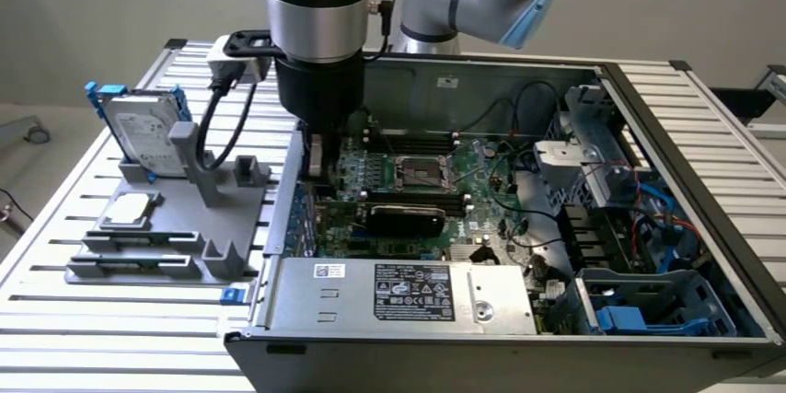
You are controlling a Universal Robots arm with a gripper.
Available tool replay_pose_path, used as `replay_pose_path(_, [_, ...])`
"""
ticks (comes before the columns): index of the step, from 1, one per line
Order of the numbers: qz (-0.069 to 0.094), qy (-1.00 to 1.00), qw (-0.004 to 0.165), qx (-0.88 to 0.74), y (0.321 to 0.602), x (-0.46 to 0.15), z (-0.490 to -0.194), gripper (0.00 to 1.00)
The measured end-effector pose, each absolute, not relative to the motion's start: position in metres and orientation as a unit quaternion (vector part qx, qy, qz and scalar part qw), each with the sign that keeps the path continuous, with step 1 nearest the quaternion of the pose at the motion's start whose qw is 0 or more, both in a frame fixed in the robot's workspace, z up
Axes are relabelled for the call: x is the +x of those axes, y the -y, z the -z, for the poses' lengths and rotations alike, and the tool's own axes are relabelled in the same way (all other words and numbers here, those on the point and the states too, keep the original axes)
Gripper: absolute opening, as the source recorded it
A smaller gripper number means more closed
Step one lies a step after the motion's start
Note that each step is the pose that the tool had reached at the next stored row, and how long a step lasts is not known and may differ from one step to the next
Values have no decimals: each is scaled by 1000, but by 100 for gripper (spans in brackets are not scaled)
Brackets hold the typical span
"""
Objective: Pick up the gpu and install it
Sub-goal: 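Press down on the gpu until it lock into place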
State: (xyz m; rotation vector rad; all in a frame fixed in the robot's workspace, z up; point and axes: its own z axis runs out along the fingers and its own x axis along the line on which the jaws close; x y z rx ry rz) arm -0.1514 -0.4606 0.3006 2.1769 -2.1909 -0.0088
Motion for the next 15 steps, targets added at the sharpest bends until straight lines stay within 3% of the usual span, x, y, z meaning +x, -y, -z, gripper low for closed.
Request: replay_pose_path(15, [9,724,32,689,461,-152,-301,11])
